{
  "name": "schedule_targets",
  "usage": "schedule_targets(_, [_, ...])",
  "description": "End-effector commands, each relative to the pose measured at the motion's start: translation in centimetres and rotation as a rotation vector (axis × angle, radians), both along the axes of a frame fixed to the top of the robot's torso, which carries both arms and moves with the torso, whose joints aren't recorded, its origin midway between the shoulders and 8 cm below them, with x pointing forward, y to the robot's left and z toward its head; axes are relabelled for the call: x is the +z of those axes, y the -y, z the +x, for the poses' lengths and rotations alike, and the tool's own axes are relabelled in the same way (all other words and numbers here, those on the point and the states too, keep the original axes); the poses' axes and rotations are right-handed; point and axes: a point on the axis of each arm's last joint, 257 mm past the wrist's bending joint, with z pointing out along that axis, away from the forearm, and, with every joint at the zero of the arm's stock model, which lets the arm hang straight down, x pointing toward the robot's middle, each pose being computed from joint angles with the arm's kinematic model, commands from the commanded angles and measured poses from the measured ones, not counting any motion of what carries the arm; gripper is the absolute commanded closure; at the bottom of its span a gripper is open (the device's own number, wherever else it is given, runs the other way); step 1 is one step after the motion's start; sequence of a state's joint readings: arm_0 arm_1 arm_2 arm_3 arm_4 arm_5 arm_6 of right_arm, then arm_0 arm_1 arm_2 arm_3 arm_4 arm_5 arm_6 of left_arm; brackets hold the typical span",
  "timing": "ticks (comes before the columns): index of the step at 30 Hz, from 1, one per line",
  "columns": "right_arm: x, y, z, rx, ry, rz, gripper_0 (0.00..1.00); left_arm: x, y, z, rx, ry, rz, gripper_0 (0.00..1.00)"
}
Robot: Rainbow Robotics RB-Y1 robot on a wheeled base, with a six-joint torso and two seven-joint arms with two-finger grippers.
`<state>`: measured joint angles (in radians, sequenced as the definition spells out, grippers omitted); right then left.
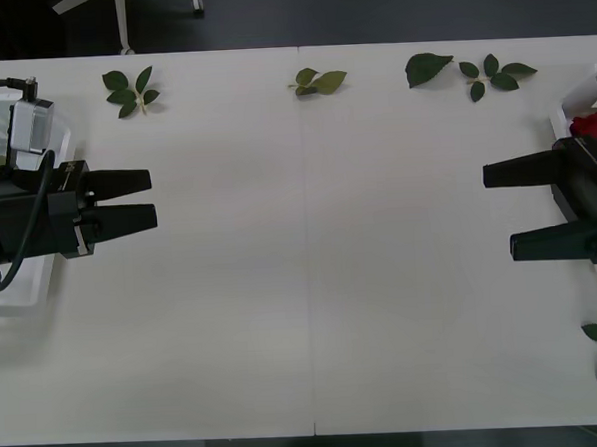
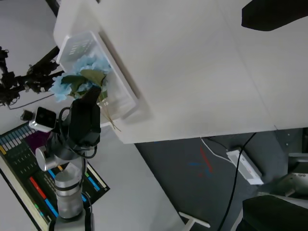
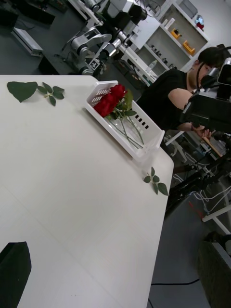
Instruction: Put the red flowers into the right box and the blue flowers into the left box
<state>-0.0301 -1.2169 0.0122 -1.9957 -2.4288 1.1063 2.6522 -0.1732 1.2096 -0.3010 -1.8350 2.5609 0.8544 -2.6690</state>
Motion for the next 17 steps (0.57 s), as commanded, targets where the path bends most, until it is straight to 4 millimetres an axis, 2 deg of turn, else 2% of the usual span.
schedule_targets(1, [0.43,-0.94,-1.42,0.036,0.062,-0.015,0.0,1.51,-0.01,0.21,-0.01,0.071,0.016,0.0])
schedule_targets(9, [0.8,-1.78,-1.96,0.051,0.068,0.016,0.0,1.51,-0.01,0.21,-0.01,0.071,0.016,0.0])
schedule_targets(17, [0.79,-1.8,-1.97,0.05,0.067,0.019,0.0,1.51,-0.01,0.21,-0.01,0.071,0.016,0.0])
